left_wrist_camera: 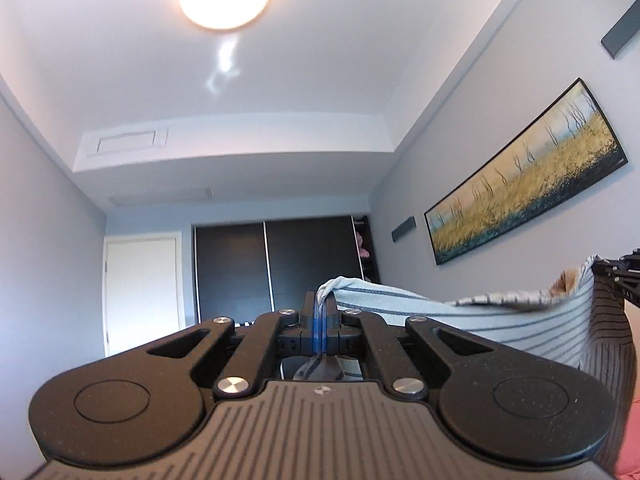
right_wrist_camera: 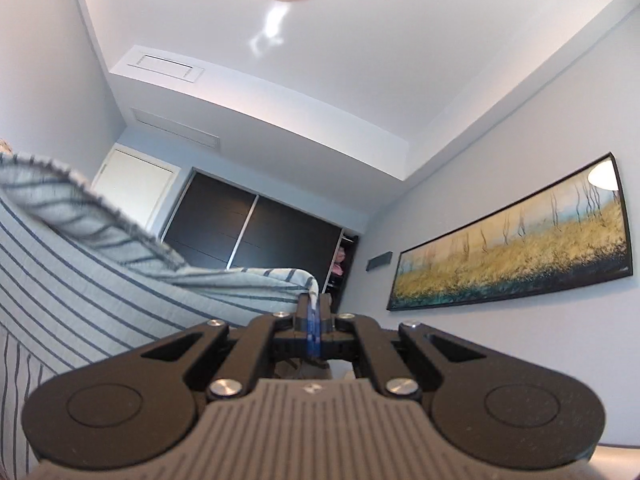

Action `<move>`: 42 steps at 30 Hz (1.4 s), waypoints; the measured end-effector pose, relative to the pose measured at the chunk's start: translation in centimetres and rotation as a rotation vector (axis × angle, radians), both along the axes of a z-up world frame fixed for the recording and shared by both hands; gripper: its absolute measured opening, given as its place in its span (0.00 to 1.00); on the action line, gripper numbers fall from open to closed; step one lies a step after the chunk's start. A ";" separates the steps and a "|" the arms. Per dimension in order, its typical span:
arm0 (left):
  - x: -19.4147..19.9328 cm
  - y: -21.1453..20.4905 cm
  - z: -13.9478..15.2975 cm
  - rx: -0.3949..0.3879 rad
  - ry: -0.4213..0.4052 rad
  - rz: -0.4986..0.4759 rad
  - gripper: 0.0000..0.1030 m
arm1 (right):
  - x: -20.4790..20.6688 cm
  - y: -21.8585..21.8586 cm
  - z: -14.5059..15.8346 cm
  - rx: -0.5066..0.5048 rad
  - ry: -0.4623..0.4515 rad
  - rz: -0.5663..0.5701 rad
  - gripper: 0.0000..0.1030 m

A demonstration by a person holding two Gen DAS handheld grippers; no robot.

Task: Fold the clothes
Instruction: 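Lift the striped shirt high with both tools to shake it out, then lower the shirt onto the bed and open both tools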

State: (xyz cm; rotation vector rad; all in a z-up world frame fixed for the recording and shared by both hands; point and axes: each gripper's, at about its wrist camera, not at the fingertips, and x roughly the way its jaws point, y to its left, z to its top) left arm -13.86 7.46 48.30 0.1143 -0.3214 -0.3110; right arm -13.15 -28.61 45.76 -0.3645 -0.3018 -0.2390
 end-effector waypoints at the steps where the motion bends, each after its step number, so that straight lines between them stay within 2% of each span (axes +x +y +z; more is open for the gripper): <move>1: -0.6 0.1 0.4 -0.003 -0.008 0.010 0.00 | -0.4 0.2 0.1 -0.007 0.003 0.012 0.01; 6: -2.7 2.2 1.2 -0.062 -0.049 0.049 0.00 | -2.0 1.0 0.1 0.005 -0.005 0.071 0.01; 10: -4.2 2.1 0.5 -0.047 -0.055 0.038 0.00 | -4.0 0.7 1.3 0.011 -0.055 0.044 0.01; 14: -4.6 0.1 -0.9 0.039 -0.022 -0.015 0.00 | -6.0 -1.4 3.2 0.079 -0.154 -0.026 0.01; 16: -5.0 0.0 -1.5 0.069 -0.018 -0.026 0.00 | -6.7 -1.2 3.4 0.056 -0.149 -0.024 0.01; 19: -4.7 1.2 -1.5 0.069 0.011 -0.038 0.00 | -7.8 -0.2 3.0 0.003 -0.136 -0.008 0.01; 22: -4.8 2.3 -2.1 0.093 0.044 -0.019 0.00 | -9.3 -0.3 2.7 0.003 -0.137 0.021 0.01; 27: -6.6 2.7 -3.2 0.116 0.012 0.008 0.00 | -11.9 0.0 1.7 -0.025 -0.117 0.068 0.02; 33: -7.7 2.4 -3.4 0.114 -0.041 0.016 0.00 | -14.2 0.3 0.9 -0.047 -0.154 0.066 0.02; 37: -6.3 2.0 -3.2 0.117 -0.045 0.024 0.00 | -12.8 0.7 0.5 -0.056 -0.149 0.062 0.02; 42: -0.5 1.0 -5.0 0.157 0.047 0.059 0.00 | -6.6 0.5 -1.2 -0.054 -0.061 0.046 0.02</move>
